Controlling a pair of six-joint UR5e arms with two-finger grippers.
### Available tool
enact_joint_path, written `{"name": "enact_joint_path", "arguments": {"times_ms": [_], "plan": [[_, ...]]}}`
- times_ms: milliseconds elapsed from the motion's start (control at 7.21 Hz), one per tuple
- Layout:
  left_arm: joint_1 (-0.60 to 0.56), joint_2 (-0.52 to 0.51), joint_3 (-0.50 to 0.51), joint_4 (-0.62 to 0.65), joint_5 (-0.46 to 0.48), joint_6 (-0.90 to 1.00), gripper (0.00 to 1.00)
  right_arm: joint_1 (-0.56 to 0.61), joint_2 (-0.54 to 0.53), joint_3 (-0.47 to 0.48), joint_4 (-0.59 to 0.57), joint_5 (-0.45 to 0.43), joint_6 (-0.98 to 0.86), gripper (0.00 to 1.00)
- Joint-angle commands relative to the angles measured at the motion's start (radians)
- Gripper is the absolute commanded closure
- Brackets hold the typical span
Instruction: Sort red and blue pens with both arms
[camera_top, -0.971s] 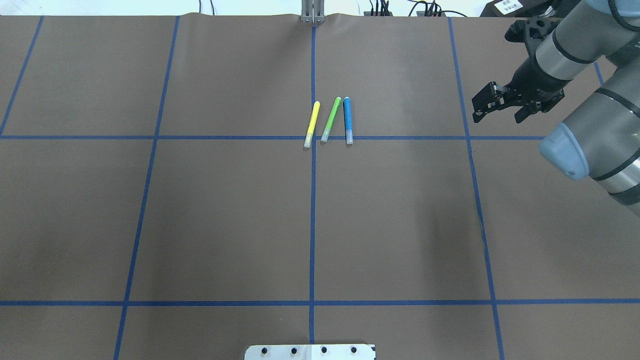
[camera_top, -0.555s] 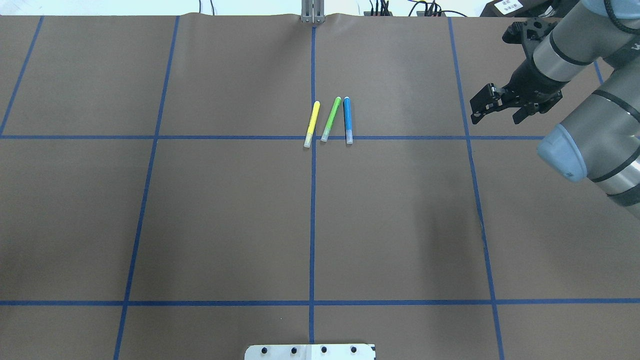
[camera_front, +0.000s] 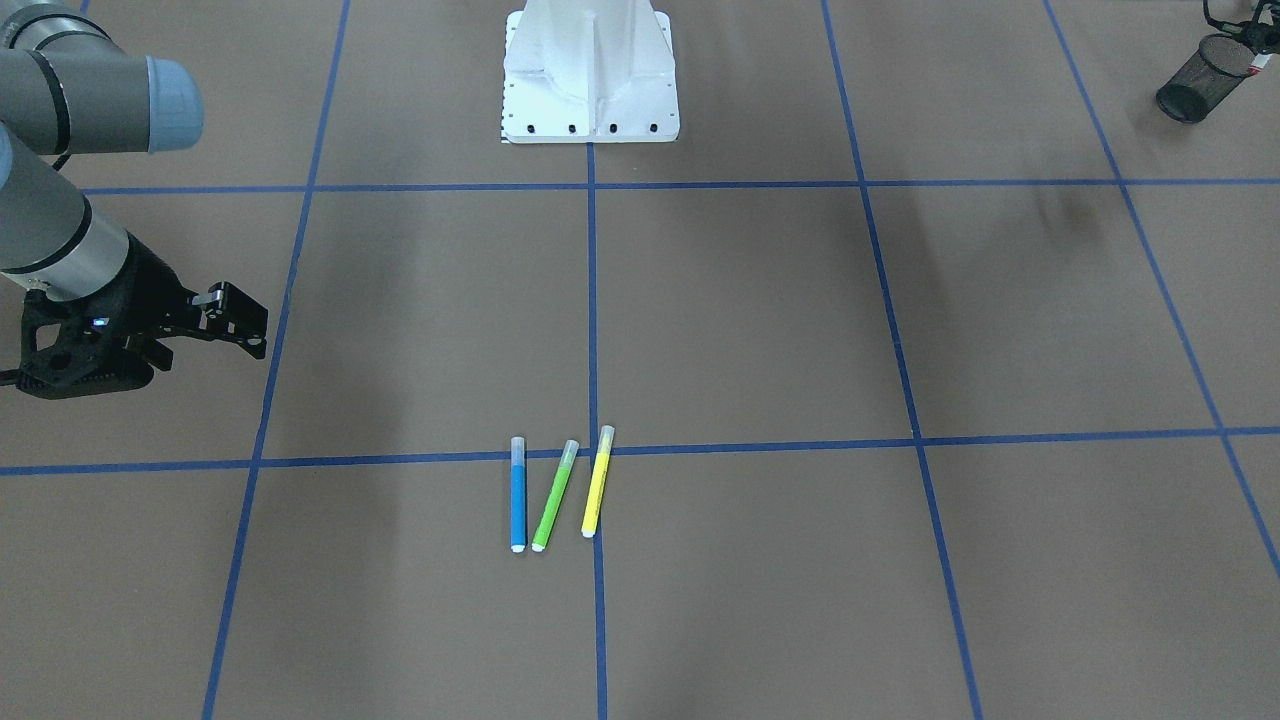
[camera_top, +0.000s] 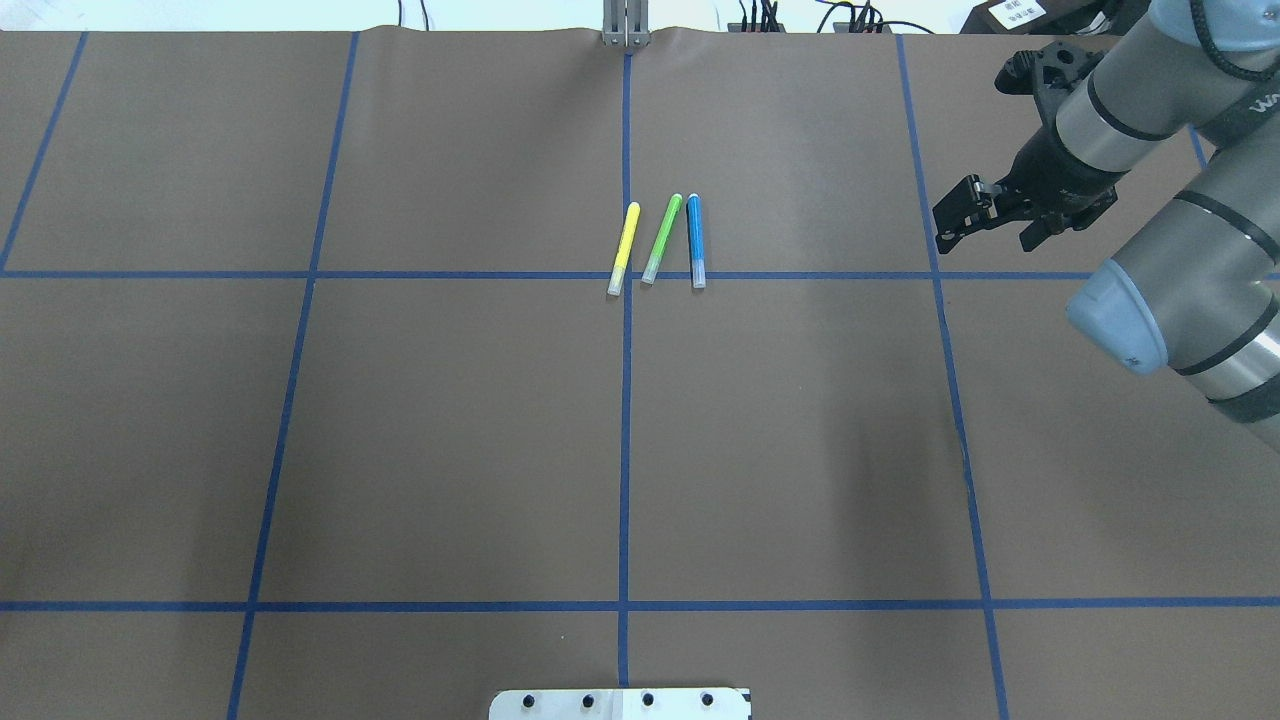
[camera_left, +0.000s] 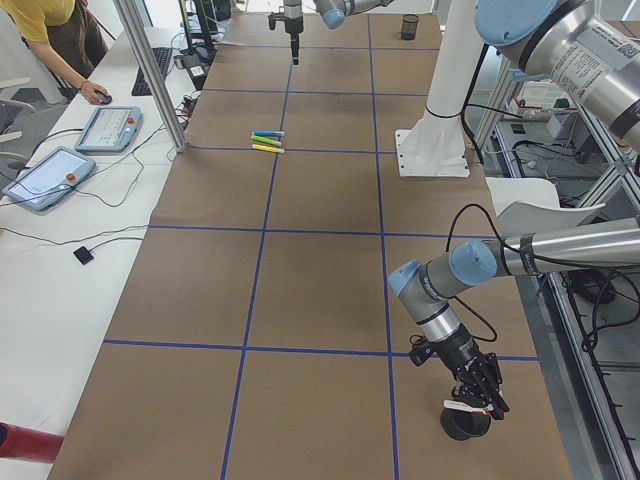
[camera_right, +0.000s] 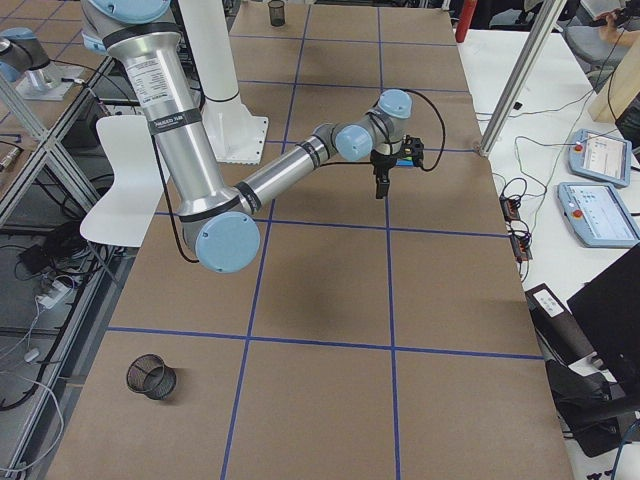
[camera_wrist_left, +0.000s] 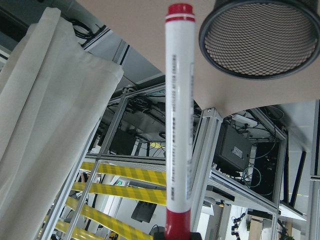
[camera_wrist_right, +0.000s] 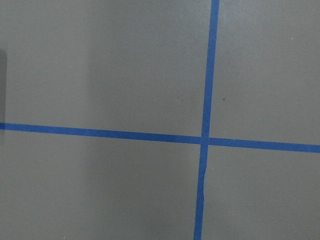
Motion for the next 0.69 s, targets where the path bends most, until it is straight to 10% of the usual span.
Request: {"name": "enact_joint_path", "arguments": {"times_ms": [0, 555], "plan": [[0.000, 0.028, 0.004, -0.001, -0.043, 0.016, 1.00, -0.006, -0.002, 0.002, 0.000, -0.009, -0.001, 0.00], [0.000, 0.044, 0.039, -0.013, -0.150, 0.051, 1.00, -0.015, 0.000, 0.003, 0.001, -0.014, -0.001, 0.00]]}}
